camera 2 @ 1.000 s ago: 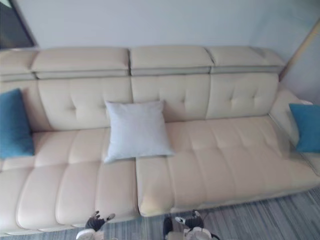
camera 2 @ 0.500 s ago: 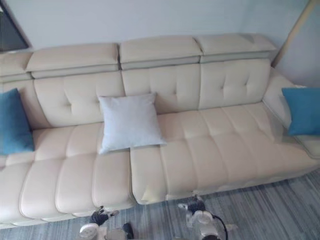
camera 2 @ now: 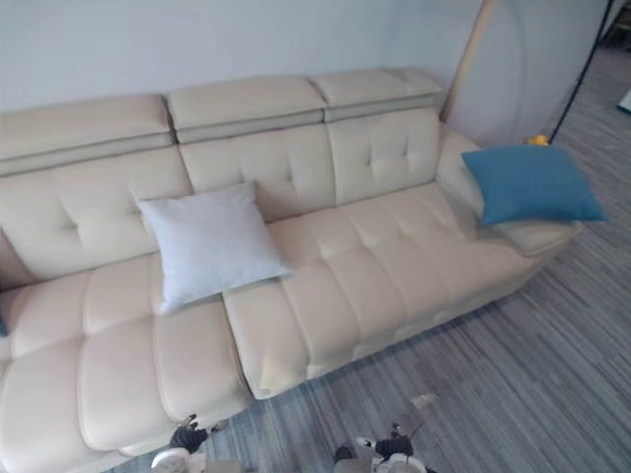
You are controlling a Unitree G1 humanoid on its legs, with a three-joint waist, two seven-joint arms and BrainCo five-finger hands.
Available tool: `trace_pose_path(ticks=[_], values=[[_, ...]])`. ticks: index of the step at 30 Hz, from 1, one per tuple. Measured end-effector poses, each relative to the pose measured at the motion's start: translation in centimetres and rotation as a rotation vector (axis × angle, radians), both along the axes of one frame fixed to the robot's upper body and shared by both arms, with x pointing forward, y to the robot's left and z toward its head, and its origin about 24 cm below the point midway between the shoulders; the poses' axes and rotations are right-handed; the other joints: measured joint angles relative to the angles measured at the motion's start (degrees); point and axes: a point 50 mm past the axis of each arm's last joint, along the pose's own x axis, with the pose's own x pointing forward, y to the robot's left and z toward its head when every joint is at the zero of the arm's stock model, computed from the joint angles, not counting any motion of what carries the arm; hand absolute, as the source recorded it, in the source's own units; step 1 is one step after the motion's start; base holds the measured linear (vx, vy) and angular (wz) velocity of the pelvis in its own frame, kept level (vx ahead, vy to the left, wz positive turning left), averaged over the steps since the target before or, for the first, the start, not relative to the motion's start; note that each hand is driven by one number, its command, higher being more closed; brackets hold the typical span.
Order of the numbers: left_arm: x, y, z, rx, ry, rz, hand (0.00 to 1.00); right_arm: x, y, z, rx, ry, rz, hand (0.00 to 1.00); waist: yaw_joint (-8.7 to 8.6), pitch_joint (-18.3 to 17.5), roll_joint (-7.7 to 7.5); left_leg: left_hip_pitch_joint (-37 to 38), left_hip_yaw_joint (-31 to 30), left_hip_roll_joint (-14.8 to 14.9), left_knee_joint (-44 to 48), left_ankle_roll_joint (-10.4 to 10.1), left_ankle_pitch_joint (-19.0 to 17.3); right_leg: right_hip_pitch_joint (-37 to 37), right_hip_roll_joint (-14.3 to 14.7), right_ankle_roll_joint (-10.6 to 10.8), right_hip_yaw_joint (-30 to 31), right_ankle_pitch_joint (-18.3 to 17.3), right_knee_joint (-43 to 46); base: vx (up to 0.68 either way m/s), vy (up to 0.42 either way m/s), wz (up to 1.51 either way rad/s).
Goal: Pick up cushions and gather them together orderly.
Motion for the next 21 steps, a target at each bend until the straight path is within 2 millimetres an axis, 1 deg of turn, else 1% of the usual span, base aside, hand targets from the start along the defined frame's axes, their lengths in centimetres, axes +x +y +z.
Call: trace_pose_path(ticks=[2,3,4,5,6,7,8,9,10,11,12,13,14,15,16,17,18,19,20,21], values=[[-0.2,-0.1,-0.1,-0.007,0.005,0.013,0.00,0.0,0.0,0.0,0.001,0.001,0.004,0.00,-0.17,-0.3,0.12,0.6,1.7,0.2,-0.5,-0.4,0.2,-0.7,0.6,0.3,1.3,0.2,0.2,0.09,0.027,-0.55],[-0.3,-0.2,-0.2,-0.015,0.012,0.030,0.00,0.2,-0.1,0.0,-0.001,-0.003,0.007,0.00,-0.22,-0.4,0.41,0.9,4.0,0.9,-0.5,-0.7,-0.1,-2.0,1.7,0.3,2.8,0.7,0.4,0.11,0.015,-1.11],[-0.4,-0.3,-0.2,-0.021,0.014,0.040,0.00,0.6,-0.2,0.2,-0.004,-0.010,0.015,0.00,-0.16,-0.4,0.89,1.1,7.6,2.5,-0.6,-0.7,-0.1,-3.9,3.2,-0.7,2.5,2.2,0.5,0.10,0.009,-1.36],[-0.4,-0.3,-0.3,-0.024,0.016,0.045,0.00,0.8,-0.1,0.2,-0.003,-0.015,0.018,0.00,-0.20,-0.5,1.08,1.1,9.7,3.6,-0.8,-0.7,-0.1,-5.0,3.9,-1.8,0.8,3.0,0.5,0.08,-0.027,-1.35],[-0.5,-0.4,-0.3,-0.027,0.016,0.051,0.00,1.2,-0.1,0.3,-0.004,-0.023,0.023,0.00,-0.17,-0.5,1.58,1.6,12.1,4.7,-1.0,-0.7,0.0,-6.4,4.5,-3.2,-2.6,3.9,0.5,0.14,-0.065,-1.53],[-0.4,-0.3,-0.3,-0.029,0.016,0.053,0.00,1.5,-0.4,0.4,-0.008,-0.033,0.012,0.00,-0.33,-0.4,1.93,2.2,16.7,5.9,-1.1,-0.6,0.1,-8.5,3.7,-8.0,-15.2,1.4,2.6,0.18,-0.091,-1.73],[-0.3,-0.4,-0.3,-0.033,0.018,0.053,0.00,1.4,-0.5,0.4,-0.008,-0.034,0.003,0.00,-0.70,-0.3,2.09,3.2,19.5,6.4,-1.0,-0.6,0.1,-9.3,2.1,-10.4,-25.8,-0.6,5.0,0.19,-0.102,-1.56],[-0.3,-0.5,-0.3,-0.035,0.022,0.052,0.00,1.3,-0.6,0.4,-0.010,-0.033,-0.005,0.00,-0.88,-0.2,2.33,4.1,20.6,6.8,-1.1,-0.7,0.1,-9.3,1.7,-11.5,-30.5,-1.4,5.8,0.16,-0.137,-1.25],[-0.4,-0.8,-0.3,-0.042,0.023,0.053,0.00,1.0,-1.0,0.4,-0.008,-0.031,-0.040,0.00,-0.85,-0.2,2.71,6.0,22.1,6.9,-2.1,-1.0,0.3,-8.9,0.9,-12.2,-36.9,-4.3,7.5,0.19,-0.182,-0.99],[-0.1,-1.1,-0.3,-0.051,0.018,0.049,0.00,1.0,-1.3,0.4,-0.006,-0.039,-0.068,0.00,-1.43,-0.4,2.89,8.0,22.7,6.7,-4.0,-1.7,0.6,-8.3,0.7,-10.7,-38.0,-6.4,9.5,0.25,-0.205,-0.77],[0.0,-1.2,-0.3,-0.052,0.017,0.048,0.00,0.9,-1.3,0.4,-0.006,-0.040,-0.071,0.00,-1.51,-0.4,2.84,8.2,22.6,6.6,-4.2,-1.7,0.7,-8.3,0.7,-10.5,-37.9,-6.5,9.7,0.25,-0.192,-0.60],[0.6,-1.5,-0.2,-0.059,0.004,0.023,0.00,0.8,-1.7,0.4,-0.012,-0.039,-0.092,0.00,-1.92,-0.2,3.46,9.8,22.2,6.5,-5.2,-2.9,1.5,-8.4,2.3,-9.8,-35.3,-7.6,11.0,0.27,-0.210,-0.64],[0.7,-1.7,-0.2,-0.064,0.002,0.014,0.00,0.7,-1.9,0.4,-0.012,-0.034,-0.093,0.00,-1.46,-0.2,3.52,9.9,21.7,7.4,-2.9,-3.8,2.1,-8.8,3.1,-10.0,-33.6,-9.0,12.5,0.22,-0.202,-0.89],[0.5,-1.6,-0.2,-0.064,0.008,0.020,0.00,0.7,-1.9,0.4,-0.011,-0.035,-0.099,0.00,-1.46,0.0,3.37,9.2,21.4,8.9,2.3,-3.8,2.1,-8.6,3.5,-10.3,-32.1,-10.1,13.4,0.20,-0.173,-0.73],[0.4,-1.5,-0.2,-0.064,0.009,0.026,0.00,0.7,-1.9,0.4,-0.009,-0.035,-0.104,0.00,-1.51,0.1,3.31,8.5,21.0,9.8,5.5,-3.7,2.1,-8.3,3.8,-10.3,-31.2,-10.6,13.4,0.18,-0.168,-0.75],[0.4,-1.3,-0.2,-0.067,0.003,0.055,0.00,0.7,-1.8,0.4,-0.001,-0.038,-0.118,0.00,-1.53,0.8,3.51,4.7,17.6,13.9,19.2,0.4,4.6,-5.7,5.5,-11.0,-29.1,-11.2,12.8,0.20,-0.183,-0.99],[0.2,-0.9,-0.2,-0.063,0.004,0.077,0.00,0.6,-1.6,0.3,0.004,-0.030,-0.124,0.00,-0.97,1.7,3.39,-0.6,11.7,16.8,33.1,5.3,3.1,-3.2,6.9,-11.9,-26.5,-12.2,12.5,0.19,-0.161,-1.04],[0.3,-0.8,-0.1,-0.060,0.000,0.077,0.00,0.6,-1.6,0.3,0.004,-0.030,-0.125,0.00,-0.91,1.9,3.44,-2.0,10.1,16.9,36.1,4.9,2.4,-2.5,7.3,-12.0,-25.6,-12.5,12.5,0.19,-0.088,-1.26],[0.2,-0.6,0.0,-0.052,-0.008,0.077,0.00,0.5,-1.5,0.2,0.009,-0.027,-0.132,0.00,-0.74,2.0,3.42,-6.6,4.7,15.5,40.8,2.7,0.8,-0.7,8.2,-12.9,-22.7,-14.1,12.6,0.20,-0.044,-1.06],[0.2,-0.5,0.0,-0.047,-0.012,0.075,0.00,0.4,-1.5,0.2,0.013,-0.024,-0.139,0.00,-0.61,2.1,3.28,-9.0,2.2,13.7,40.5,2.0,-0.1,-0.1,8.6,-13.1,-20.9,-14.7,12.5,0.24,-0.040,-1.25]])
